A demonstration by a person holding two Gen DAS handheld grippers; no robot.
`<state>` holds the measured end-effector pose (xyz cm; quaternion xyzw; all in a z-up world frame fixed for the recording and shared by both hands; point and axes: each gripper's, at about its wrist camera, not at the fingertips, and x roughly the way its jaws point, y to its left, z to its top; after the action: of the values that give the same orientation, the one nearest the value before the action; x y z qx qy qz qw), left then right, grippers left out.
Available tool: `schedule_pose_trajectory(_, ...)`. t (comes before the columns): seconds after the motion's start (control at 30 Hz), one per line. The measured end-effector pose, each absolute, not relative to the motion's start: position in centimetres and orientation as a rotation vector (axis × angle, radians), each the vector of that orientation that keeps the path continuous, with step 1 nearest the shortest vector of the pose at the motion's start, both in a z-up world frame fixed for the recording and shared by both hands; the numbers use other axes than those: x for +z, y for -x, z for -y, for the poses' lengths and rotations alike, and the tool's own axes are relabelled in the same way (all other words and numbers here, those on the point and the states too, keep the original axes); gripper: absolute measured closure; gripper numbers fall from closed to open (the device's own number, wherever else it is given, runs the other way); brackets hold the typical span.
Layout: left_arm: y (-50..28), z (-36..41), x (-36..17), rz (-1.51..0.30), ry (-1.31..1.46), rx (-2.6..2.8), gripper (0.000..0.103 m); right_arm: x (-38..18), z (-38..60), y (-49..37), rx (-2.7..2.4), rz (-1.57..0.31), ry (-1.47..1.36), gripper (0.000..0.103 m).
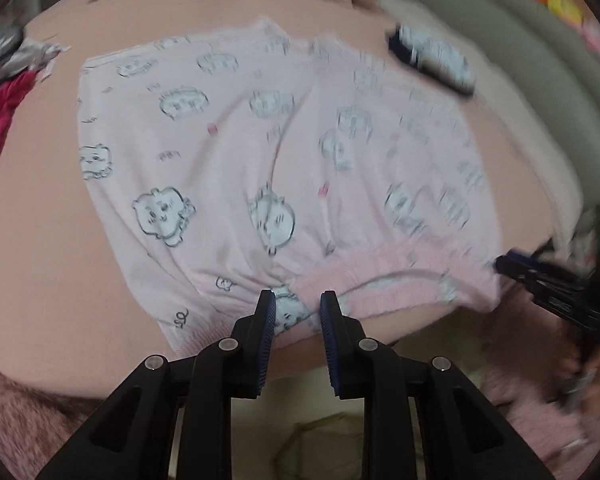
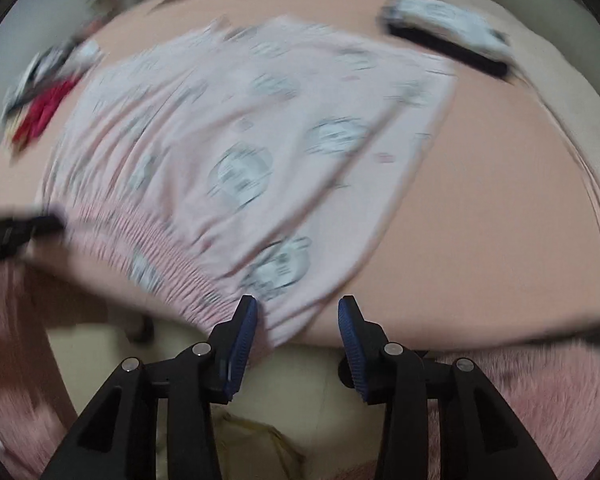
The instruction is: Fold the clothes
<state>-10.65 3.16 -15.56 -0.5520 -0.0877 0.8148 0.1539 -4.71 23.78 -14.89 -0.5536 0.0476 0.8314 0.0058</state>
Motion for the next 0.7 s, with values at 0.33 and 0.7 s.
schedule_pose_trajectory(0.33,12.0,-10.2,-14.6,0.090,1.535,2.230,0.083,-16.7,-27.9,8.3,2.602,-0.645,1.601,0.061)
schedule_pose_trajectory(0.7,11.3,-5.0,-13.6,0.238,1.573,2.463,0.083,-16.1,-28.1,7.5,2.568,-0.314,1.561,0.103)
